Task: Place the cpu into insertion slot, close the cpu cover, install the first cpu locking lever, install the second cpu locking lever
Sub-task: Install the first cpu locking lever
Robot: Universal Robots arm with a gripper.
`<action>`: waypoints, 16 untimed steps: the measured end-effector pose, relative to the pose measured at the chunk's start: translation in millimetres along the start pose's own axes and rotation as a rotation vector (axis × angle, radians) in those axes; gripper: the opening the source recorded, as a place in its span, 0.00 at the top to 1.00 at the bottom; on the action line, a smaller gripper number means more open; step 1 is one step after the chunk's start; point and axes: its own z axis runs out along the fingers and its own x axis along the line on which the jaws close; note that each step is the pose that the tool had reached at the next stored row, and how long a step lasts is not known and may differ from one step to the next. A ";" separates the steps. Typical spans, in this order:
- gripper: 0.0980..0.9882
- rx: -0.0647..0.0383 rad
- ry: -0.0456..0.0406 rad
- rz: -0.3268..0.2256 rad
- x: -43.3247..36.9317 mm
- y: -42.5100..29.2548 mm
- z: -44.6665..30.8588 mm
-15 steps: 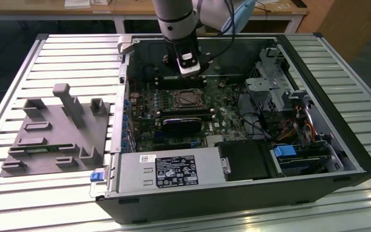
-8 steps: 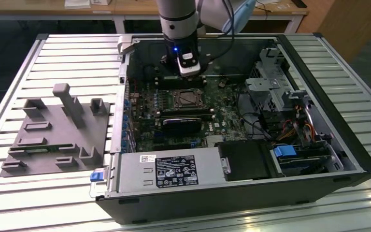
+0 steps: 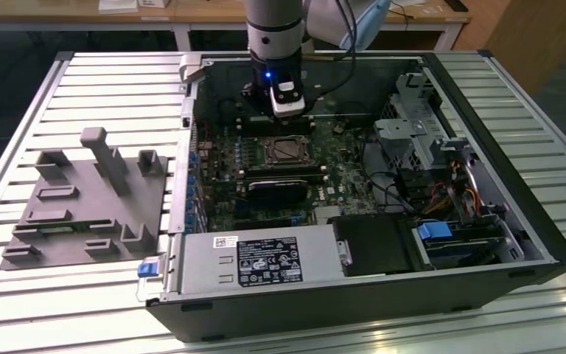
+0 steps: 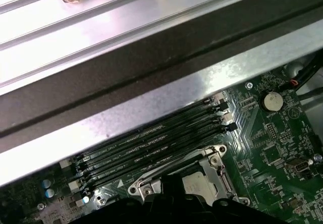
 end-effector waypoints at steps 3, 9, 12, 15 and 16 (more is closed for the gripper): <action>1.00 0.000 0.0002 0.000 -0.3 0.2 0.4; 1.00 0.021 -0.0038 -0.010 -3.8 1.7 1.1; 1.00 0.028 -0.0046 -0.018 -6.1 2.5 1.4; 1.00 0.029 -0.0044 -0.022 -8.1 1.3 1.4; 1.00 0.029 -0.0044 -0.023 -8.7 0.4 1.4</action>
